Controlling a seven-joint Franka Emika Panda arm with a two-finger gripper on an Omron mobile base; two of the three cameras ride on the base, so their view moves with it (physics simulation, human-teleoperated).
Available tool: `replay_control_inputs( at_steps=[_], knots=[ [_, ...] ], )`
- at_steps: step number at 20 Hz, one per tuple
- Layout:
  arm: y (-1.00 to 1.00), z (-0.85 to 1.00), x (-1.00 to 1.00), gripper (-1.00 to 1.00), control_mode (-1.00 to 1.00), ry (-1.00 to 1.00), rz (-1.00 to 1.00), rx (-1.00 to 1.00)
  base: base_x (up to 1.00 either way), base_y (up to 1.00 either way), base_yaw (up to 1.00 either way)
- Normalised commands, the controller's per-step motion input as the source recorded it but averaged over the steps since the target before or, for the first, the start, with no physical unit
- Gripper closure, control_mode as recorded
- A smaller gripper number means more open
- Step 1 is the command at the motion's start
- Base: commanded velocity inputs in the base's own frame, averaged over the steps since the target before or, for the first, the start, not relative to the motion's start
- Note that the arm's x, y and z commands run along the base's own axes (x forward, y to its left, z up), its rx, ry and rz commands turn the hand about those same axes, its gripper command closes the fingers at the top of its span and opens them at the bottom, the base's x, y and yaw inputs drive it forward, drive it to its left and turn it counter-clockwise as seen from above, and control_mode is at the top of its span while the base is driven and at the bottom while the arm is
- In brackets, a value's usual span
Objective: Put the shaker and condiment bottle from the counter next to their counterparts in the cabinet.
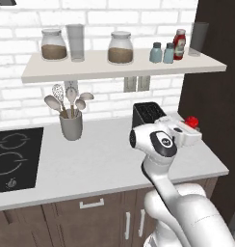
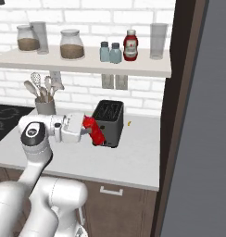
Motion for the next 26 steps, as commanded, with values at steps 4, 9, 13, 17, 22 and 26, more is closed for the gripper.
replay_control_inputs(
  at_steps=[4,9,13,17,22,26],
  knots=[
    [0.0,0.92,0.0,1.0,-1.0,0.13,0.05,-0.07,0.0,0.0,0.0],
    [-0.03,0.92,-0.03,1.0,-1.0,0.23,0.0,0.0,0.0,0.0,0.0],
    [0.0,0.96,-0.02,1.0,-1.0,0.22,0.0,0.0,0.0,0.0,0.0],
    [0.0,0.84,-0.04,1.0,-1.0,0.13,0.0,0.0,0.0,0.0,0.0],
    [0.0,0.61,-0.16,1.0,-1.0,0.03,-0.01,0.01,0.0,0.0,0.0],
    [0.0,0.16,-0.12,1.0,-1.0,-0.01,-0.03,0.03,0.0,0.0,0.0]
  ],
)
